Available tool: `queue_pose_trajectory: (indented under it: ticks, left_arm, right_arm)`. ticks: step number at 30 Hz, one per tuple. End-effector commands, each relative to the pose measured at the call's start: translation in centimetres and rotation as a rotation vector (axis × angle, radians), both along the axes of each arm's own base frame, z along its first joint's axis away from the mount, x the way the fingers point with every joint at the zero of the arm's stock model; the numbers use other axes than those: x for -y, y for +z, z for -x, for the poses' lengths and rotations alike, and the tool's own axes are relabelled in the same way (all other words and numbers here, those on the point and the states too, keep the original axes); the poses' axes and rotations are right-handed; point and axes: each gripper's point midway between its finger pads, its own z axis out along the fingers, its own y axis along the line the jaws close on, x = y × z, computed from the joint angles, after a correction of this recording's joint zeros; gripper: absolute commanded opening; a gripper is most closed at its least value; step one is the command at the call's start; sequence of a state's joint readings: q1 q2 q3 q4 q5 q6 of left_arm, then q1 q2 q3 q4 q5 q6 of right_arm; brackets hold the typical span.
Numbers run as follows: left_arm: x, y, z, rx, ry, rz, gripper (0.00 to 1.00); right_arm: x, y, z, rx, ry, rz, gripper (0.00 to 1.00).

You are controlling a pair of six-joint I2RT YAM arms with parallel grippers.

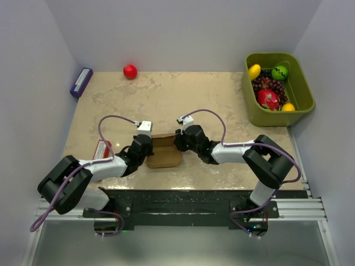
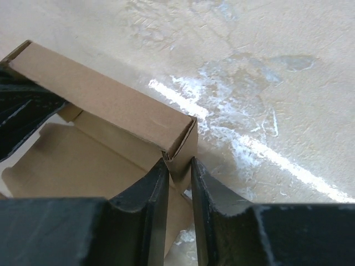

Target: Fold the paper box

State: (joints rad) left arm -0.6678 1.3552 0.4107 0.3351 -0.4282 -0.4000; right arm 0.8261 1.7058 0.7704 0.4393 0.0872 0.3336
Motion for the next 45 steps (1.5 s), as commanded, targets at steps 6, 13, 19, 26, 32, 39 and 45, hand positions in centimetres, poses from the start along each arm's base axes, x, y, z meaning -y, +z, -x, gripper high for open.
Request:
queue_pose_trajectory:
  ticks: [6,13,19,26,32,39,45]
  left_arm:
    - [0.4,-0.1,0.4,-0.002,-0.033,0.016,0.0]
    - [0.7,0.3,0.4,0.008,-0.032,0.028,0.0]
    - [0.9,0.5,0.3,0.012,-0.006,0.008,0.0]
    - [0.2,0.6,0.2,0.011,0.055,-0.002,0.0]
    - [-0.2,0.8,0.2,0.016,0.073,-0.009,0.0]
    - [-0.1,1.1,0.1,0.02,0.072,-0.009,0.0]
    - [0.1,0.7,-0.1,0.013,0.066,-0.02,0.0]
  right_arm:
    - [0.6,0.7,-2.5,0.06,-0.187,0.058,0.15]
    - [1.4,0.2,-3.1,0.063,-0.292,0.156,0.05]
    - [2.3,-0.6,-3.3,0.067,-0.396,0.256,0.0]
    - [4.2,-1.8,-3.6,0.065,-0.542,0.363,0.0]
    - [5.5,-2.4,-3.7,0.082,-0.59,0.427,0.0]
    - [6.7,-2.4,-3.4,0.102,-0.606,0.452,0.0]
    - [5.0,-2.0,-3.1,0.081,-0.528,0.376,0.0]
